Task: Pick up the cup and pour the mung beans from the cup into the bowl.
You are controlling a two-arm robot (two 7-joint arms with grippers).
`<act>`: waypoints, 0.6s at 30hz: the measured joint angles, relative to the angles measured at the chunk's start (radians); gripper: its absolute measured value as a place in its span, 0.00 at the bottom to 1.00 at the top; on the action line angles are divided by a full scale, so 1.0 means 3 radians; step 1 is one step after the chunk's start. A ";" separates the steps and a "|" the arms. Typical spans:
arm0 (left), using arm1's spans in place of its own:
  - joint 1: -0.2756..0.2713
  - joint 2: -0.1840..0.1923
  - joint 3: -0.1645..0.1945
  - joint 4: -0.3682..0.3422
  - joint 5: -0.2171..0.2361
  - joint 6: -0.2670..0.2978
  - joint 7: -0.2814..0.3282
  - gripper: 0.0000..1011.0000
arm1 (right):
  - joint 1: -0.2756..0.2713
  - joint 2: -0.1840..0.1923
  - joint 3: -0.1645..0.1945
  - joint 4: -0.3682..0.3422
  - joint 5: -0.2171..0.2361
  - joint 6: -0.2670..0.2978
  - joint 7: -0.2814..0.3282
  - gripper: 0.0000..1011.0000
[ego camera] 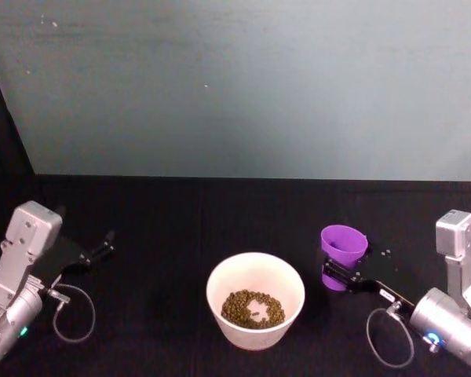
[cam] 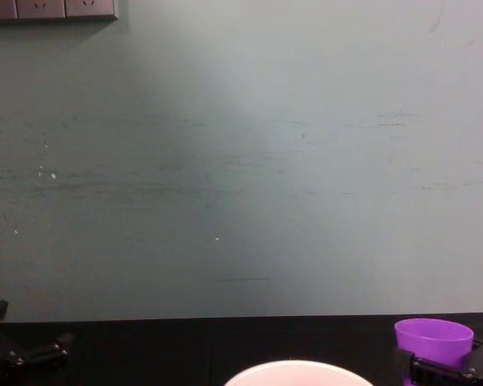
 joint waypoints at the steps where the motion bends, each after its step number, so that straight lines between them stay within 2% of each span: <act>1: 0.0000 0.0000 0.0000 0.0000 0.0000 0.0000 0.0000 0.99 | 0.0036 -0.0024 -0.0010 0.0060 -0.0016 -0.0031 0.0001 0.73; 8: 0.0000 0.0000 0.0000 0.0000 0.0000 0.0000 0.0000 0.99 | 0.0124 -0.0085 -0.0028 0.0232 -0.0057 -0.0109 0.0042 0.73; 18: 0.0000 0.0000 0.0000 0.0000 0.0000 0.0000 0.0000 0.99 | 0.0200 -0.0139 -0.0057 0.0351 -0.0140 -0.0122 0.0040 0.73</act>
